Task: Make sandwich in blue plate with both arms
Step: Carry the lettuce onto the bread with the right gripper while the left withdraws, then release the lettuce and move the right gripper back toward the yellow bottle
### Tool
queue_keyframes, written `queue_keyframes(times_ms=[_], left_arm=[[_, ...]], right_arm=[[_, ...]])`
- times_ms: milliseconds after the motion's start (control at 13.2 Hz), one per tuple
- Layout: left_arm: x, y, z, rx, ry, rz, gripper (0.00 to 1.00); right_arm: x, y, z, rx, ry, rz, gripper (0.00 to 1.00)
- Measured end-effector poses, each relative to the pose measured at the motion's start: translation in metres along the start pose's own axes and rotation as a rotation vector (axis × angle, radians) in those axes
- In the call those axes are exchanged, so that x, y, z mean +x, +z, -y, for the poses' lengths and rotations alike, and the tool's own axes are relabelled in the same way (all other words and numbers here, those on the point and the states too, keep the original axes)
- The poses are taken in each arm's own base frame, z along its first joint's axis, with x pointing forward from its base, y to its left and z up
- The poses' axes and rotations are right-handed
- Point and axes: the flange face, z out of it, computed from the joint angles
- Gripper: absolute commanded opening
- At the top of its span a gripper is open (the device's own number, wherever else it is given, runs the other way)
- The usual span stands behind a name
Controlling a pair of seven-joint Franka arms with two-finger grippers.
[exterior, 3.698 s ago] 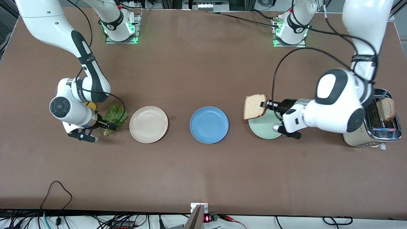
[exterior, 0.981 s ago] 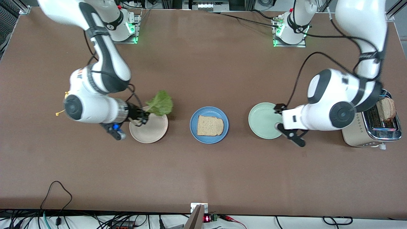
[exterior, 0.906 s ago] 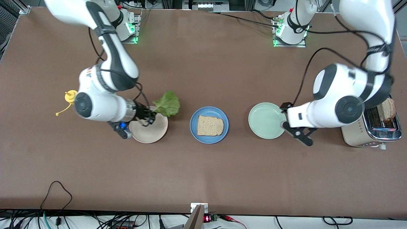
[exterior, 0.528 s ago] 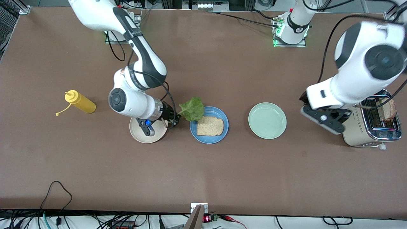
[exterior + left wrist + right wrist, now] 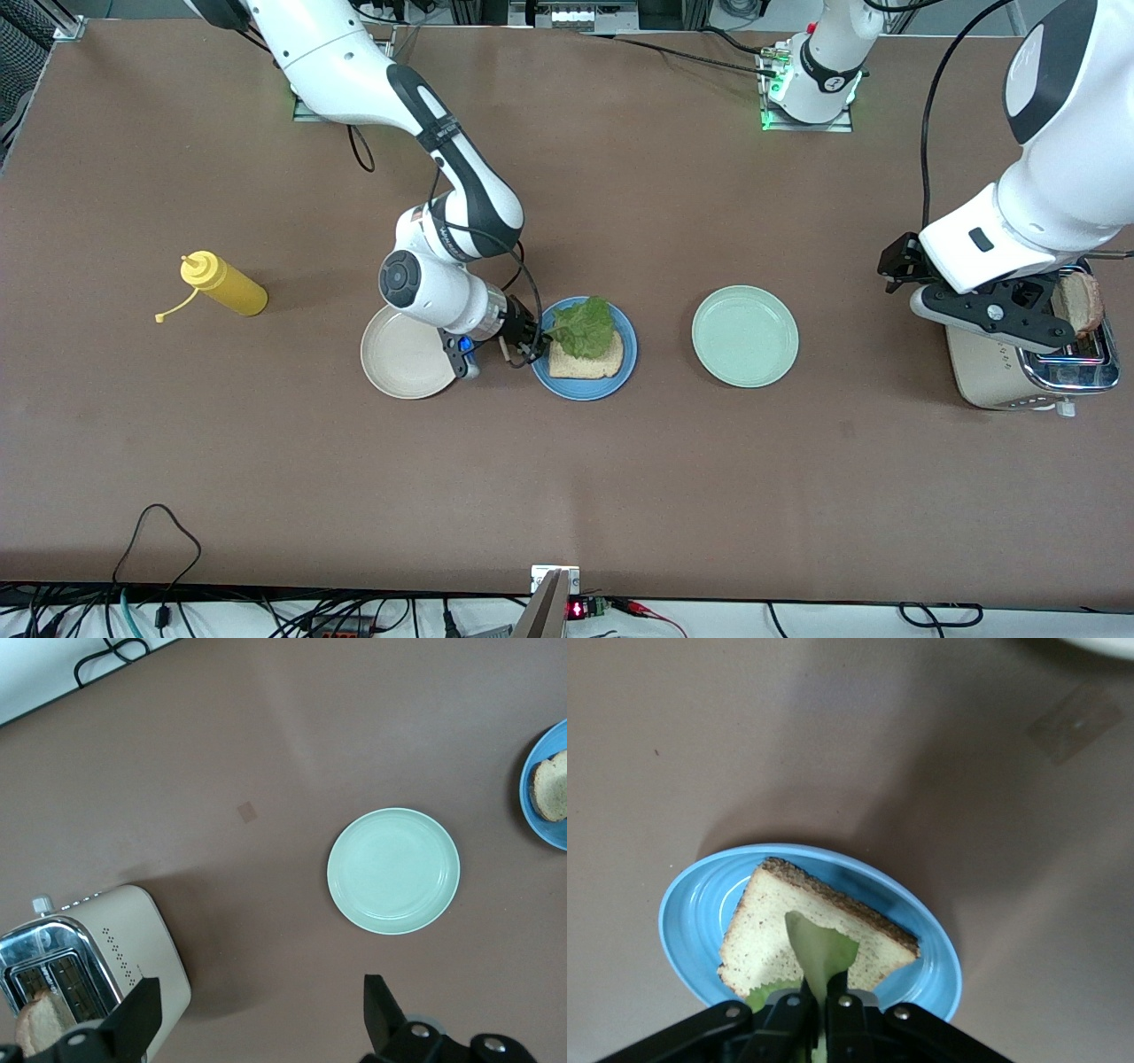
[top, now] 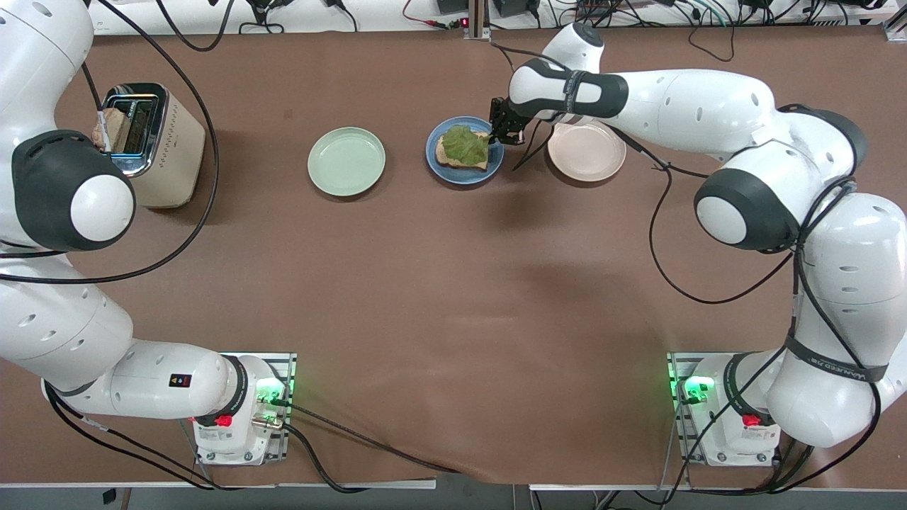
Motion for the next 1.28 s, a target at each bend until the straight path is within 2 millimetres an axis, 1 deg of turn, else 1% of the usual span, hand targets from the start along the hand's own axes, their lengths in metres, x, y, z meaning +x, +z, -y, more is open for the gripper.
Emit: queue_keyframes(times_ms=[226,302,377,453,528,604,755,906,981,1132,1283], left_arm=[[-0.002,0.000,0.002,-0.014,-0.023,0.006,1.00],[-0.003,0.001,0.005,-0.046,-0.039,0.009,1.00],[-0.005,0.002,0.011,-0.084,-0.056,0.010,1.00],[-0.007,0.004,0.018,-0.110,-0.074,0.011,1.00],[-0.012,0.006,0.023,-0.124,-0.096,0.012,1.00],[-0.020,0.008,0.026,-0.127,-0.123,0.013,1.00],[-0.044,0.009,0.025,-0.118,-0.168,-0.002,1.00],[-0.068,0.009,0.018,-0.107,-0.192,-0.009,1.00],[-0.077,0.009,0.018,-0.103,-0.201,-0.010,1.00],[-0.088,0.013,0.024,-0.099,-0.216,-0.013,1.00],[-0.092,0.019,0.026,-0.100,-0.222,-0.006,1.00]], right_arm=[[0.002,0.000,0.008,0.021,0.015,0.012,0.01],[0.003,0.003,0.009,0.023,0.015,0.012,0.07],[0.004,0.007,0.010,0.025,0.015,0.011,0.18],[0.005,0.012,0.010,0.027,0.015,0.008,0.48],[0.006,0.016,0.009,0.028,0.016,0.006,0.81],[0.006,0.019,0.009,0.028,0.017,0.005,1.00],[0.006,0.019,0.010,0.031,0.017,0.005,1.00],[0.004,0.014,0.015,0.043,0.012,0.006,1.00],[0.005,0.010,0.018,0.051,0.011,0.004,1.00],[0.008,0.002,0.023,0.065,0.001,-0.007,1.00],[0.009,-0.009,0.028,0.065,-0.030,-0.029,1.00]])
